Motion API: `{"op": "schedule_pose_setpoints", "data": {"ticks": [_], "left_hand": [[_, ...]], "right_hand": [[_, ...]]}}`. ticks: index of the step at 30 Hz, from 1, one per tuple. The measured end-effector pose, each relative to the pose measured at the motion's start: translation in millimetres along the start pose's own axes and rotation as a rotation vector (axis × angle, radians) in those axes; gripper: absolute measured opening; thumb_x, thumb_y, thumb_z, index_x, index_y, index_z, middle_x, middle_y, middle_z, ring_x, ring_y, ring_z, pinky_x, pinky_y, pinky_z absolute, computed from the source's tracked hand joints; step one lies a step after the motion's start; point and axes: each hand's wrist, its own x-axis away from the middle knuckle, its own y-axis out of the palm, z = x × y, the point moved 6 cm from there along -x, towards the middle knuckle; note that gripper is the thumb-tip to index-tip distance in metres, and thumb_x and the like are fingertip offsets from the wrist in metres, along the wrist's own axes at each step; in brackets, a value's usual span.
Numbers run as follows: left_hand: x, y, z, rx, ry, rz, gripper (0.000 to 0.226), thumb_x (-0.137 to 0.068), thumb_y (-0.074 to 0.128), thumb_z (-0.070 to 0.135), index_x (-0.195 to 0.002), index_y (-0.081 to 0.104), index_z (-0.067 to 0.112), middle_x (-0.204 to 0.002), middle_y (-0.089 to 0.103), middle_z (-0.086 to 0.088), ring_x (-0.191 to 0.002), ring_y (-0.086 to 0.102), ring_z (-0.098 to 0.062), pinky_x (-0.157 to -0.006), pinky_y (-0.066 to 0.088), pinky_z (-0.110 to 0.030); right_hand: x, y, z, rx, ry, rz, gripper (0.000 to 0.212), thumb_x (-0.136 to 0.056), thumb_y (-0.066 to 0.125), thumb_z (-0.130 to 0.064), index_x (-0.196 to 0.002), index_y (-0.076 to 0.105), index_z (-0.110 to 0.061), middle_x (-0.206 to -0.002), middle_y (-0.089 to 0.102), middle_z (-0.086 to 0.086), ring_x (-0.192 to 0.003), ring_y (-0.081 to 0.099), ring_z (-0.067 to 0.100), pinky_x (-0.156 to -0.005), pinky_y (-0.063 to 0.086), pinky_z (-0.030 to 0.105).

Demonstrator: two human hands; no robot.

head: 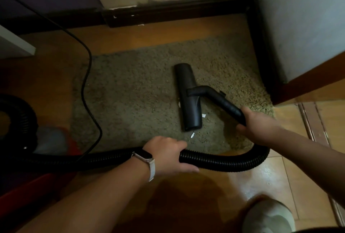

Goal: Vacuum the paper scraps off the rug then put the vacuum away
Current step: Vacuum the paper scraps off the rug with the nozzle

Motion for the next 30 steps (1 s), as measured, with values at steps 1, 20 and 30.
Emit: {"op": "schedule_pose_setpoints", "data": {"ticks": [1,20,30], "left_hand": [[-2,-2,3,-0.007,0.012,-0.001,0.066,-0.071,0.033,0.094,-0.089,0.05,0.033,-0.078,0.056,0.013,-0.07,0.057,-0.008,-0.063,0.049,-0.029],[-21,3,42,-0.054,0.162,-0.017,0.069,-0.07,0.026,0.095,-0.088,0.049,0.032,-0.071,0.046,0.015,-0.066,0.053,-0.011,-0.055,0.034,-0.027],[-7,-1,14,0.015,0.071,0.008,0.067,-0.067,0.026,0.096,-0.085,0.047,0.035,-0.07,0.047,0.016,-0.06,0.044,-0.001,-0.051,0.027,-0.022]], "right_hand": [[3,0,7,-0.028,0.01,0.008,0.03,-0.088,0.067,-0.038,-0.102,0.041,-0.03,-0.076,0.057,-0.003,-0.063,0.057,0.013,-0.049,0.043,0.029],[50,27,53,-0.047,0.112,-0.04,0.03,-0.09,0.065,-0.035,-0.104,0.04,-0.026,-0.076,0.057,-0.002,-0.063,0.057,0.014,-0.05,0.043,0.03],[5,6,3,0.053,0.077,-0.078,0.033,-0.09,0.064,-0.037,-0.106,0.037,-0.026,-0.078,0.057,-0.001,-0.065,0.059,0.016,-0.051,0.05,0.032]]}}
